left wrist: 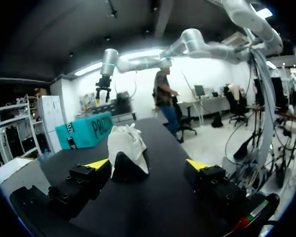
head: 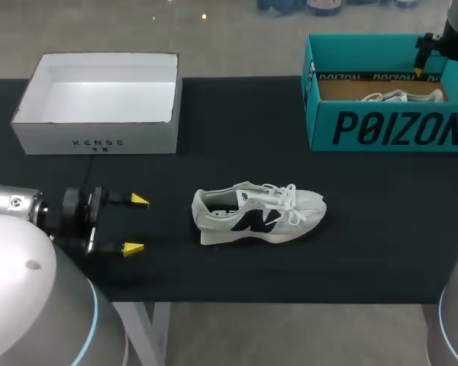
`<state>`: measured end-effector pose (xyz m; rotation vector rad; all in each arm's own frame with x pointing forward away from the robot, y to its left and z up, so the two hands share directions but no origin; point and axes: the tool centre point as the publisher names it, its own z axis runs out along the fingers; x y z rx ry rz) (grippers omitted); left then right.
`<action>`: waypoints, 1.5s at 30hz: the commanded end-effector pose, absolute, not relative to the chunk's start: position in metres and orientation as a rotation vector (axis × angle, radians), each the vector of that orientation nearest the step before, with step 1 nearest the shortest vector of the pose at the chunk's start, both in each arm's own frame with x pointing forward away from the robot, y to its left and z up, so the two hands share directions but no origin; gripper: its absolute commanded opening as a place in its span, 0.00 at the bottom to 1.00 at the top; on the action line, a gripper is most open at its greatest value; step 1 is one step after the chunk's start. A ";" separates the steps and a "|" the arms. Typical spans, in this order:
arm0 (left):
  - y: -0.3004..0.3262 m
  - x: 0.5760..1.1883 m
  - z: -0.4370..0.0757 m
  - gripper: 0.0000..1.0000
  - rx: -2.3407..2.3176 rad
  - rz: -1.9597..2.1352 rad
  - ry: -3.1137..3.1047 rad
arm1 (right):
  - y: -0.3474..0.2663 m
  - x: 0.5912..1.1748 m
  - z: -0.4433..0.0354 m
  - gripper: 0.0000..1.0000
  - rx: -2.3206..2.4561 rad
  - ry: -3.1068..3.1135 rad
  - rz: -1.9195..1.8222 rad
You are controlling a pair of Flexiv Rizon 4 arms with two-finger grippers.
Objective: Take the shoe out of the shoebox, open the shoe tongue, remove and reinsert the insole, then place the shoe into the shoebox
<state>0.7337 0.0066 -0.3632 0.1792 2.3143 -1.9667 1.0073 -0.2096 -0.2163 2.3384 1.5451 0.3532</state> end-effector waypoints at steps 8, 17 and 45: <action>-0.012 0.739 -0.372 1.00 -0.242 -2.116 2.271 | -0.209 1.008 -0.217 1.00 2.338 1.543 0.353; -0.021 0.749 -0.379 1.00 -0.136 -2.042 2.313 | -0.209 1.008 -0.217 1.00 2.338 1.543 0.353; -0.071 0.782 -0.420 1.00 -0.016 -1.941 2.399 | -0.209 1.008 -0.217 1.00 2.338 1.543 0.353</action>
